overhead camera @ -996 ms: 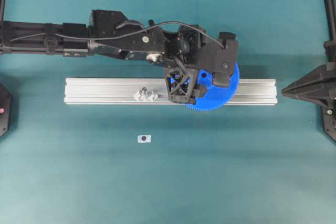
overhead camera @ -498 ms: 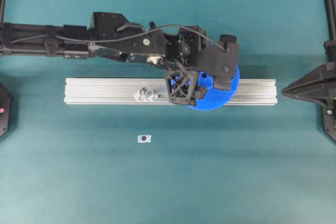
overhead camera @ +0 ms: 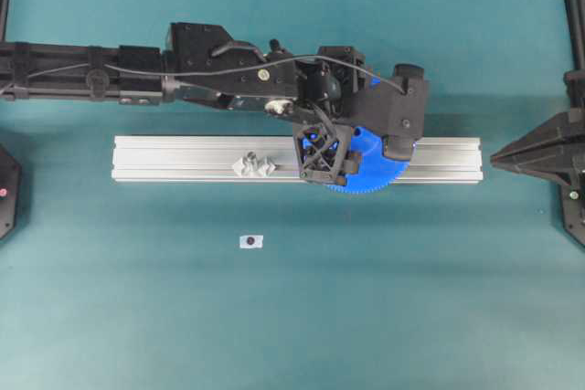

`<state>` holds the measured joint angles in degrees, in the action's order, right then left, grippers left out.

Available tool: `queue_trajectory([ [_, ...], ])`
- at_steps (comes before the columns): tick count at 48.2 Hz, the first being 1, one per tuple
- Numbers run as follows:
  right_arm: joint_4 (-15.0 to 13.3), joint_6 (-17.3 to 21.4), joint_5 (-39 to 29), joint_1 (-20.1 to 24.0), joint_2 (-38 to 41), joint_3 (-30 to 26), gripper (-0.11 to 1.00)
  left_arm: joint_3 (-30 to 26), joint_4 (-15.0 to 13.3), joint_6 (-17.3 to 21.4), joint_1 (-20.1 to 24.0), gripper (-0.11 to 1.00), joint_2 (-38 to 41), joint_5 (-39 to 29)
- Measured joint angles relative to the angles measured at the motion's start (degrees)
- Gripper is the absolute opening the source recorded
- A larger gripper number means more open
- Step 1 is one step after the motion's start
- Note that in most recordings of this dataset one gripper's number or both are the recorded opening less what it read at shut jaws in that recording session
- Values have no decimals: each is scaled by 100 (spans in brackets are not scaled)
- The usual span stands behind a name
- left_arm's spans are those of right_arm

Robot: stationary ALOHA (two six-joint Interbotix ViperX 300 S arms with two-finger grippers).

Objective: Insert the large gear onto the shaft.
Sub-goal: 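Push the blue gear down onto the shaft with the left gripper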

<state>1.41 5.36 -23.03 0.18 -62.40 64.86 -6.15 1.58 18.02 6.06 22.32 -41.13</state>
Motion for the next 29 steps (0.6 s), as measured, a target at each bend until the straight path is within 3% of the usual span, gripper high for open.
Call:
queue_trajectory([
  [29,0,0,0,0,0,0,11,-79,9,35,0,84,9,0],
])
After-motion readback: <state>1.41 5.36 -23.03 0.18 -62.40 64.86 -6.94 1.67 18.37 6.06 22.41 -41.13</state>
